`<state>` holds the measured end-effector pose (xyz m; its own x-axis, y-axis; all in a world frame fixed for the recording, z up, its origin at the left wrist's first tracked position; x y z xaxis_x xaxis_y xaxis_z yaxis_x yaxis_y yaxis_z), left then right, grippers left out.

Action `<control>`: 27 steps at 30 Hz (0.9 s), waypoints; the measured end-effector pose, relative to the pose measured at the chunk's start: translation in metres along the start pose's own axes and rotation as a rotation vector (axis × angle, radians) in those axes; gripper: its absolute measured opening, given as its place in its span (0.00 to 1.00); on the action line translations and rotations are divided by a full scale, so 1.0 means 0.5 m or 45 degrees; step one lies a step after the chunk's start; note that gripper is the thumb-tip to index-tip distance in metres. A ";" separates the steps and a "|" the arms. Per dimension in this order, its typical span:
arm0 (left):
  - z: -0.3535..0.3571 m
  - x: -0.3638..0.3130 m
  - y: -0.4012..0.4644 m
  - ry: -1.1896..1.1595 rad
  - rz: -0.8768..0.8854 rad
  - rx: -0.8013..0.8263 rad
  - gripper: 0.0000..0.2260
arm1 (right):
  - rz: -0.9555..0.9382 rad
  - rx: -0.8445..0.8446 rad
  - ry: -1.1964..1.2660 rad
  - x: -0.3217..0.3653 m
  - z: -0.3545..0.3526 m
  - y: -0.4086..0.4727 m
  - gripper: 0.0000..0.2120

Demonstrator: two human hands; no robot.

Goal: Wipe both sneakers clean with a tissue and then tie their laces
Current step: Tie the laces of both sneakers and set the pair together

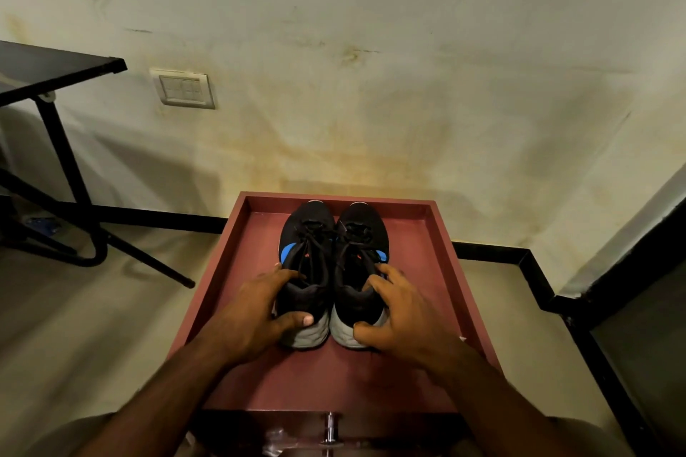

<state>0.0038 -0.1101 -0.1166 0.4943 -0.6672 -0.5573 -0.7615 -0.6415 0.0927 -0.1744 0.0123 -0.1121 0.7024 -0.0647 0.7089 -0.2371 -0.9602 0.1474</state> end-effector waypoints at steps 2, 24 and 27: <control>0.000 -0.003 -0.002 -0.009 0.014 0.004 0.27 | 0.013 -0.002 0.009 -0.002 -0.002 -0.001 0.15; 0.006 -0.017 -0.011 0.012 0.016 -0.040 0.20 | 0.068 0.054 -0.002 -0.015 0.005 -0.012 0.15; 0.002 -0.020 -0.012 0.003 0.014 -0.015 0.28 | 0.103 0.106 0.016 -0.012 0.001 -0.011 0.16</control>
<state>0.0029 -0.0993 -0.1124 0.4871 -0.6750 -0.5542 -0.7618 -0.6387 0.1084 -0.1772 0.0180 -0.1174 0.6749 -0.1400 0.7245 -0.2358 -0.9713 0.0319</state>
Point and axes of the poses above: each hand's wrist, its own y-axis towards the middle knuckle, its own z-axis out of the palm, x = y × z, the point moved 9 cm from there along y, towards the middle knuckle, and after that the axes turned 7 degrees about y, right-handed, at the moved point
